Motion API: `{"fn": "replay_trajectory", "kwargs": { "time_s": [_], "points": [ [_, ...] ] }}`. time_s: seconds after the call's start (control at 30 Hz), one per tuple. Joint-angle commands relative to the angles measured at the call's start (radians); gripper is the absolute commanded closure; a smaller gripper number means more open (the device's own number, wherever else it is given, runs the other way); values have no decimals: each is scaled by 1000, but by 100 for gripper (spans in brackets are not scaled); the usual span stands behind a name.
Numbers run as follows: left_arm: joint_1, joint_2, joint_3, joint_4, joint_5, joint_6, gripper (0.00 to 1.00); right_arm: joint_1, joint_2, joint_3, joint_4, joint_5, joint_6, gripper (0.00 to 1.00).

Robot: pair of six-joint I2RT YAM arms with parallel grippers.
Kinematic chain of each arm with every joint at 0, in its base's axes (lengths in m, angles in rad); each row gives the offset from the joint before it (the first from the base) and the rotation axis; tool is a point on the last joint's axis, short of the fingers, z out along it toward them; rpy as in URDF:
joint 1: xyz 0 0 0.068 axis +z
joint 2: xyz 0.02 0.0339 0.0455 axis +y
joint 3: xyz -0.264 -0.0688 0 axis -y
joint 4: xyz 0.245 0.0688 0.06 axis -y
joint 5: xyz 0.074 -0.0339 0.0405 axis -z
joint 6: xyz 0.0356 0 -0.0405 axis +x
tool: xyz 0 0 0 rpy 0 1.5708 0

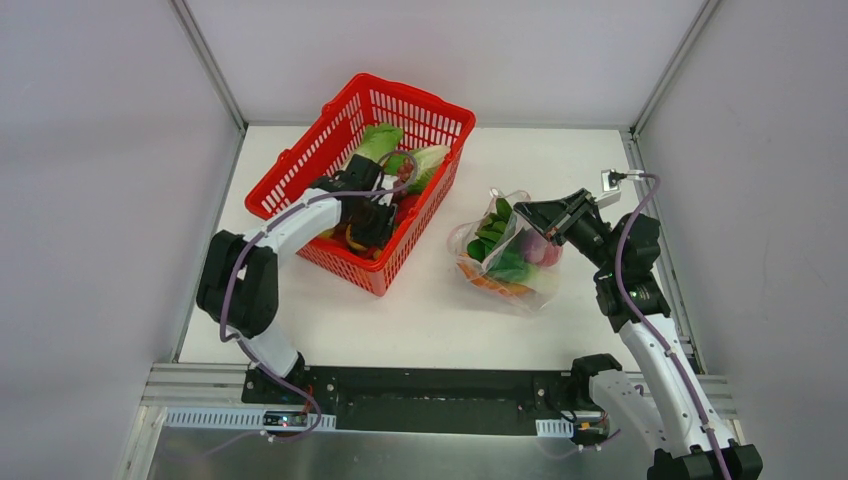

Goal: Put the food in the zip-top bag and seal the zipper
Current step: Pick up the fake fruit from the bin.

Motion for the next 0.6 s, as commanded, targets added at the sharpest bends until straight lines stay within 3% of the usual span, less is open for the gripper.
{"fn": "replay_trajectory", "kwargs": {
  "time_s": [0.0,0.57],
  "points": [
    [-16,-134,9,-35,2,-24,73,-5,-15,2,92,-1,14,100],
    [-16,-529,-42,74,-81,-90,74,-4,-19,-7,91,-2,12,100]
  ]
}}
